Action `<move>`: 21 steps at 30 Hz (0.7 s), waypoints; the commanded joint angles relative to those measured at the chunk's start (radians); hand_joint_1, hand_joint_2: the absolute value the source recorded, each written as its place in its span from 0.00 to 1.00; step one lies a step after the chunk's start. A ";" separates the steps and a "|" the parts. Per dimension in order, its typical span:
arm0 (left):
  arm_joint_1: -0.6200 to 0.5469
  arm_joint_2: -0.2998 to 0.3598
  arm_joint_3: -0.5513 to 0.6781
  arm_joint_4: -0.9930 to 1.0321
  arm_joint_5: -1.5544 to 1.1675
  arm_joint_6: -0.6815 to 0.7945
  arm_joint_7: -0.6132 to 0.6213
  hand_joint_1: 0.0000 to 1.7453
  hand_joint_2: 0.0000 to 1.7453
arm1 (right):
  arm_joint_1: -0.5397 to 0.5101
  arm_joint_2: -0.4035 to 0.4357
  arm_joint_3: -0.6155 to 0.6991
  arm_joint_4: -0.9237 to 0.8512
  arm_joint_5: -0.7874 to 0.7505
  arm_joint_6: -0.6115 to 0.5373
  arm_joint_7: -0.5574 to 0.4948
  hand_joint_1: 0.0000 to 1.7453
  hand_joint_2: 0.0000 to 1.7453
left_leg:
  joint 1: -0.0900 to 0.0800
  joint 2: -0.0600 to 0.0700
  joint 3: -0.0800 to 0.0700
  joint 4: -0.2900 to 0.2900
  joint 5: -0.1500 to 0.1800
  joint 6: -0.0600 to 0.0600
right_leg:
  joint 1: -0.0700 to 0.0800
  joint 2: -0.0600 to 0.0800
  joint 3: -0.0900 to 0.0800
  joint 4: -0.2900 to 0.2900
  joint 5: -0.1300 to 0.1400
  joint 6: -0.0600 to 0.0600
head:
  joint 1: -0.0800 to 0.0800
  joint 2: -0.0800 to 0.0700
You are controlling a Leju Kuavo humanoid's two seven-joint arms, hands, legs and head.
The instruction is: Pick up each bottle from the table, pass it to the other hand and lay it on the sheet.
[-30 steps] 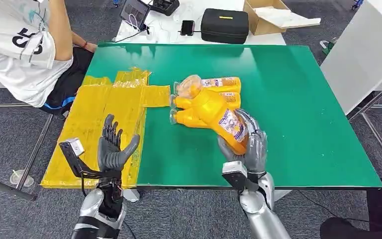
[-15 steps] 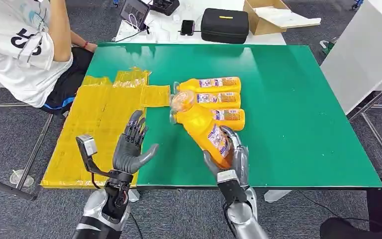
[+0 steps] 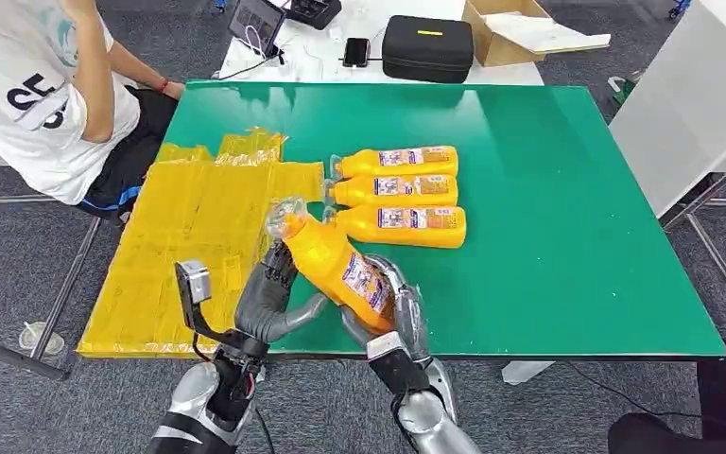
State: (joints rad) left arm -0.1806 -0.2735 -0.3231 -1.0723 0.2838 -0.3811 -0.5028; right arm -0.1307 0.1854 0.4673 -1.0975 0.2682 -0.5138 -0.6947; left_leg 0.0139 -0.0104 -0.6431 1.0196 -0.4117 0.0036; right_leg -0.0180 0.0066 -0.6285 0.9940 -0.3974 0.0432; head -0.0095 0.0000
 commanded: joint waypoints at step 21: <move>-0.085 0.038 -0.099 0.211 0.083 -0.055 0.074 0.00 1.00 | -0.086 0.012 0.196 0.222 0.031 -0.057 -0.003 1.00 1.00 | 0.001 0.003 0.008 0.000 -0.003 0.001 | 0.002 0.001 0.007 -0.001 -0.002 -0.003 | 0.000 0.000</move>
State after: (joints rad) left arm -0.2145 -0.2655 -0.3575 -0.9453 0.3799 -0.4429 -0.4395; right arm -0.1745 0.2022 0.5860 -0.9331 0.2968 -0.5726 -0.7004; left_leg 0.0140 -0.0102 -0.6436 1.0196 -0.4117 0.0035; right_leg -0.0179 0.0067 -0.6293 0.9940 -0.3974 0.0431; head -0.0099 0.0000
